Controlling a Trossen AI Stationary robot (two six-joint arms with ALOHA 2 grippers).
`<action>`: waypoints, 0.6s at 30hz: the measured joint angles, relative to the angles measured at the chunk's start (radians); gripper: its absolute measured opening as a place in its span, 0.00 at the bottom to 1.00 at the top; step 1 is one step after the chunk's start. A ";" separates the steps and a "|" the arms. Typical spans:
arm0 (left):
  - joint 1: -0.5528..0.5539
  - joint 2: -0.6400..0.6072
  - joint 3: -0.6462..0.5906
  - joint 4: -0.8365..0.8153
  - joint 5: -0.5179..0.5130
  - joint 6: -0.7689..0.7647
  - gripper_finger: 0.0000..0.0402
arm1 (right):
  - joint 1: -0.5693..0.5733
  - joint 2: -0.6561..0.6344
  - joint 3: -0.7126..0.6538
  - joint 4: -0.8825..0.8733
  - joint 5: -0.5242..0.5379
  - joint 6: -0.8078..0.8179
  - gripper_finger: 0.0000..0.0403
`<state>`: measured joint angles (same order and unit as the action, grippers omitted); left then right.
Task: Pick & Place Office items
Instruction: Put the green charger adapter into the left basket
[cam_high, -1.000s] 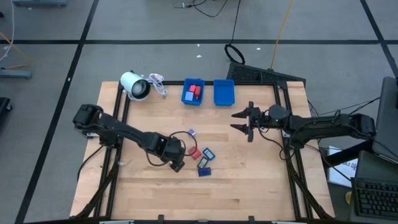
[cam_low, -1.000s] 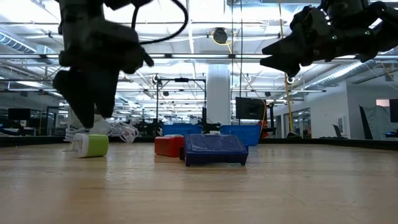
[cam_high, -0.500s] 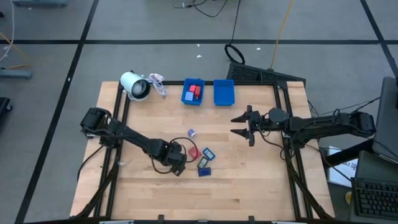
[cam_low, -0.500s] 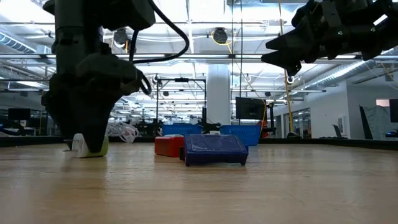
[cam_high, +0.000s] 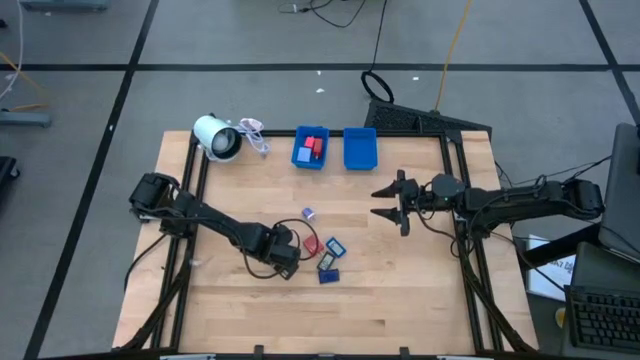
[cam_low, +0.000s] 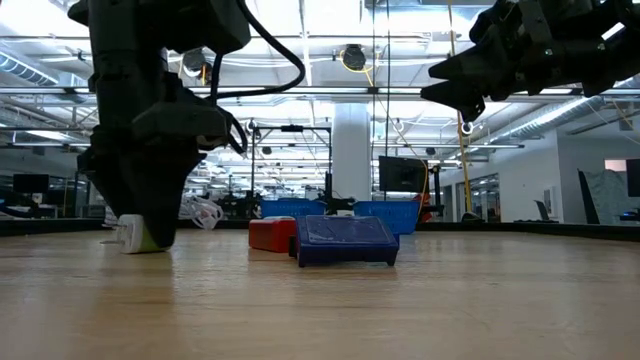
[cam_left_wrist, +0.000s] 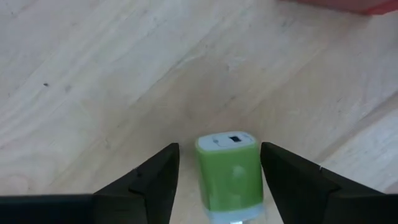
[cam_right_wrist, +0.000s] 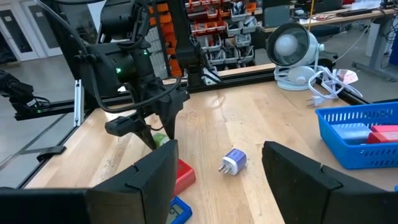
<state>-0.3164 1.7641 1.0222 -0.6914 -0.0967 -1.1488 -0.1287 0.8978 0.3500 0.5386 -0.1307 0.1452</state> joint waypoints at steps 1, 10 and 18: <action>0.000 0.000 0.000 0.000 0.010 -0.003 0.56 | 0.000 0.000 0.000 -0.004 0.000 0.000 0.55; -0.001 0.000 0.000 0.000 0.070 -0.009 0.48 | 0.000 0.000 0.000 -0.027 0.000 0.000 0.55; -0.001 0.000 0.000 0.000 0.070 -0.009 0.42 | 0.000 0.000 0.000 -0.028 0.000 0.000 0.55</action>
<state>-0.3176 1.7638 1.0222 -0.6918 -0.0269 -1.1576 -0.1287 0.8978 0.3500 0.5102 -0.1308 0.1453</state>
